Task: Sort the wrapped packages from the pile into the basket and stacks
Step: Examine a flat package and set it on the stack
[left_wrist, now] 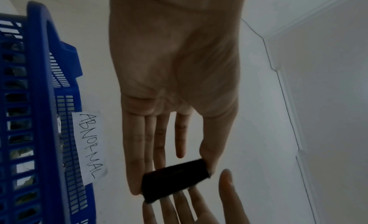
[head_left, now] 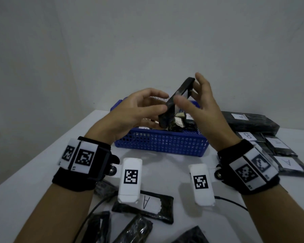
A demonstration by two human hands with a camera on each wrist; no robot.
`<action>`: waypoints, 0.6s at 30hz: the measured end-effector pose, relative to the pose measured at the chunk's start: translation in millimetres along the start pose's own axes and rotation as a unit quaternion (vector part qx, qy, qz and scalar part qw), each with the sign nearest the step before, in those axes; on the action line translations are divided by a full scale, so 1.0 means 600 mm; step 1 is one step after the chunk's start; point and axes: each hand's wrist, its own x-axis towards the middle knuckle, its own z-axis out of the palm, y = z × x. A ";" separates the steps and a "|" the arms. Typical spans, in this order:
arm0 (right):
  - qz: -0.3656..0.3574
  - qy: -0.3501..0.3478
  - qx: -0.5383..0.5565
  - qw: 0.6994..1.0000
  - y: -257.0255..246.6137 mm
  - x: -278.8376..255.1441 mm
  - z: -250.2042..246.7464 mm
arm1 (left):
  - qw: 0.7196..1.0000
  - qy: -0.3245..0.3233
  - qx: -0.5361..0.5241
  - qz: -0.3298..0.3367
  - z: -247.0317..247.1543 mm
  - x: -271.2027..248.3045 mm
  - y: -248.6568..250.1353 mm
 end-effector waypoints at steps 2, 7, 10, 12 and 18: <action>0.033 0.051 0.042 0.997 0.001 0.008 -0.002 | 1.000 -0.004 0.018 0.005 0.000 0.000 -0.002; -0.002 0.081 0.057 0.995 -0.001 0.009 -0.007 | 0.996 -0.018 0.085 0.007 0.009 0.002 -0.008; -0.028 0.056 0.029 0.998 -0.006 0.004 -0.009 | 0.995 -0.012 0.100 0.016 0.014 0.004 -0.012; -0.018 0.008 0.027 0.999 -0.011 0.004 -0.011 | 0.993 0.007 0.117 0.035 0.010 0.005 -0.015; 0.150 -0.136 0.103 0.974 -0.021 0.000 -0.007 | 0.980 0.047 0.136 0.137 -0.001 0.013 -0.022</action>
